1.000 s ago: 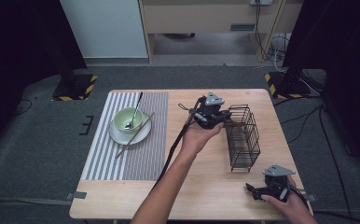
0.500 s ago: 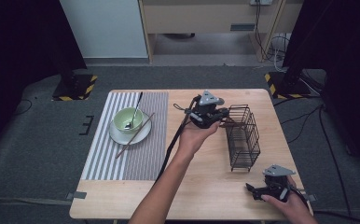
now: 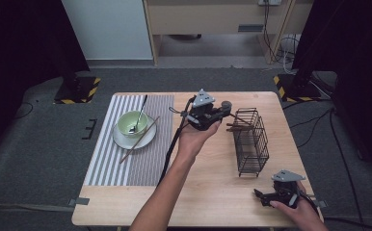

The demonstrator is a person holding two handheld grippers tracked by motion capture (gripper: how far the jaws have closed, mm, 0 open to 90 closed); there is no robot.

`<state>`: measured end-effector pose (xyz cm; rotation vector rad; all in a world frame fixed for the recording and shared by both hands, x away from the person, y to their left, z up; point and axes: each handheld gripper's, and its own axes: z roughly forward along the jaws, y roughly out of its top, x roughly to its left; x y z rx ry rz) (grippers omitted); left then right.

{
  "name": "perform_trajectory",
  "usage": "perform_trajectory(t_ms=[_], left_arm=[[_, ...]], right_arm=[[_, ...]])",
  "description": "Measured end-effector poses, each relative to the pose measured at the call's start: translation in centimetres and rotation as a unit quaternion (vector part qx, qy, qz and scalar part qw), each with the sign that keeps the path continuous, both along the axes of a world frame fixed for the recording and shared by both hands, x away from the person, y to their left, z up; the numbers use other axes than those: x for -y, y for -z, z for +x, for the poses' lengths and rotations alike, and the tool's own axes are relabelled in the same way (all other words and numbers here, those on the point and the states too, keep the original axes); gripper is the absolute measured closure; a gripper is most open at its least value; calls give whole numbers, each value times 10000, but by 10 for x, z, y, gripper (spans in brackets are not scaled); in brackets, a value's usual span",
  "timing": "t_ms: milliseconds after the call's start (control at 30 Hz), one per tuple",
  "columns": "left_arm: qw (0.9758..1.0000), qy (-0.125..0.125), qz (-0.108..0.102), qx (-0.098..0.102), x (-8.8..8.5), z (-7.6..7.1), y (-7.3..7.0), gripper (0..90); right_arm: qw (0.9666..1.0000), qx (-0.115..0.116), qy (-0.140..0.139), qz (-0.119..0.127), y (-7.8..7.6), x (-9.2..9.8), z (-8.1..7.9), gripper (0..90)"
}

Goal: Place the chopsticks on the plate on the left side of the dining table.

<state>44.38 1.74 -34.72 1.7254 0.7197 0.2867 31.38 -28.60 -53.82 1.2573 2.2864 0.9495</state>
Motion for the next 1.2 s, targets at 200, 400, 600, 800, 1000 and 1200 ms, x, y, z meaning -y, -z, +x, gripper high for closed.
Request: perform_trajectory(t_ms=[200,400,600,800,1000,1200], left_arm=[[9995,-158,-267,46,-9,0,2,835],[9984,-231,-511,55,-18,2,4,835],[9976,-265,-640,96,-22,2,5,835],[9967,-276,-746,141,-22,2,4,836],[9953,-273,-917,145,-23,3,5,836],[9931,-288,-1128,125,-24,3,7,836]], right_arm=[[10000,-6,6,5,0,0,0,4],[10000,-6,6,4,0,0,0,4],[10000,-6,6,4,0,0,0,3],[10000,-2,7,3,0,0,0,3],[10000,-1,3,-1,0,0,0,3],[10000,-4,8,3,0,0,0,3]])
